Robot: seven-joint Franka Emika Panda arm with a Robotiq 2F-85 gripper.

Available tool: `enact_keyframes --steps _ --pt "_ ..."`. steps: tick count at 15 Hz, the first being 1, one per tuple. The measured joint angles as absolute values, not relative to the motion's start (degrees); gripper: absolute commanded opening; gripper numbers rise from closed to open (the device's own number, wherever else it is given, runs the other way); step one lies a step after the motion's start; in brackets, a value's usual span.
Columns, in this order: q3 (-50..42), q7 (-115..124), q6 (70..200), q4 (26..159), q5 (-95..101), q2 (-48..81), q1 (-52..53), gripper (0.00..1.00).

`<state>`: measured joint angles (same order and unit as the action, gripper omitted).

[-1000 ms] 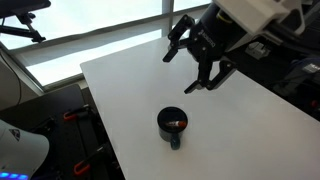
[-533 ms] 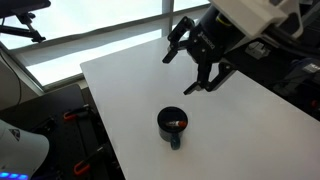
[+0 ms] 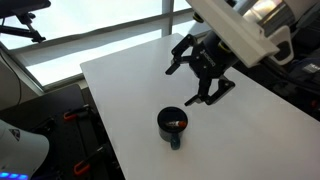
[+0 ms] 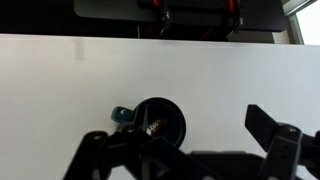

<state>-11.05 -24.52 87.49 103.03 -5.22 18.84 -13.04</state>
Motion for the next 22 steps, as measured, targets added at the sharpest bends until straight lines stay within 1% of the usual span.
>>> enact_keyframes --steps 4,11,22 --pt "-11.04 -24.53 87.49 100.65 -5.22 22.17 -14.36 1.00" --pt "-10.73 -24.54 87.48 100.21 -5.22 23.06 -14.72 1.00" --pt "-8.35 -24.54 88.25 95.30 -5.21 29.51 -15.21 1.00"
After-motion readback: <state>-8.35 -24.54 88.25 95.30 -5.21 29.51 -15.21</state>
